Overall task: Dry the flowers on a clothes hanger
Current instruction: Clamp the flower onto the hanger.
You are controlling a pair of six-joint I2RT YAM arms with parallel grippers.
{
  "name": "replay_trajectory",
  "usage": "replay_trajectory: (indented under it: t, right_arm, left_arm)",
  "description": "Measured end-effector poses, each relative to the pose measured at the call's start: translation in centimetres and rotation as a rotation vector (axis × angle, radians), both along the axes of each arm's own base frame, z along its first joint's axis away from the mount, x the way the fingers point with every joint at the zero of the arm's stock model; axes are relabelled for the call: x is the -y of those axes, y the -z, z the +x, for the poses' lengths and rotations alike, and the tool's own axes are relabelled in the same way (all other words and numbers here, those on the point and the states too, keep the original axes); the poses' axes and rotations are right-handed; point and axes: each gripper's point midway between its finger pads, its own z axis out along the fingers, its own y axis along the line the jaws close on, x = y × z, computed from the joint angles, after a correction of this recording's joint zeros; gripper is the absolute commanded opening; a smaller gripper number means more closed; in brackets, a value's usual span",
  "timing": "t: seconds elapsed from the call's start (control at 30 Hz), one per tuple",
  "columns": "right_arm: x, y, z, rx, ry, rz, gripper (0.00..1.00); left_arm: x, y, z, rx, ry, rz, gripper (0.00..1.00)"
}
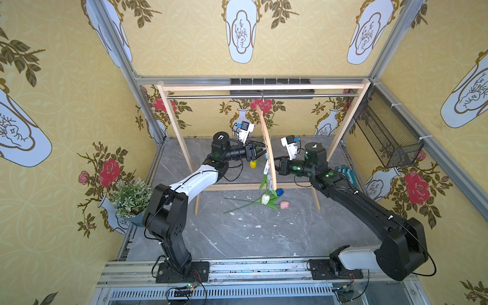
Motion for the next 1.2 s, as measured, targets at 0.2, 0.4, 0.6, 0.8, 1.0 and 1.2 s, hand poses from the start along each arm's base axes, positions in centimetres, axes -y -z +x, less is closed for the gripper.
replay_trajectory:
  t: [0.2,0.4,0.6,0.8,1.0,1.2]
  right_arm:
    - [0.0,-0.1,-0.2,0.009,-0.006,-0.005,0.00]
    - [0.2,-0.1,-0.4,0.015,-0.009,-0.014,0.00]
    - [0.2,0.1,-0.5,0.013,-0.008,-0.015,0.00]
    - [0.3,0.7,-0.6,-0.009,-0.005,-0.009,0.10]
    - [0.7,1.0,-0.7,-0.012,0.011,0.004,0.27]
    - [1.9,1.5,-0.9,-0.016,0.052,-0.002,0.30]
  left_arm:
    - [-0.2,0.1,-0.1,-0.005,-0.008,0.005,0.49]
    - [-0.3,0.0,-0.3,0.005,-0.015,0.006,0.52]
    - [-0.6,0.5,-0.6,-0.003,-0.022,0.014,0.55]
    - [-0.9,0.8,-1.1,0.004,-0.024,0.024,0.56]
    - [-1.0,1.2,-1.2,0.005,-0.025,0.030,0.56]
    - [-1.2,1.6,-1.0,0.004,-0.037,0.037,0.56]
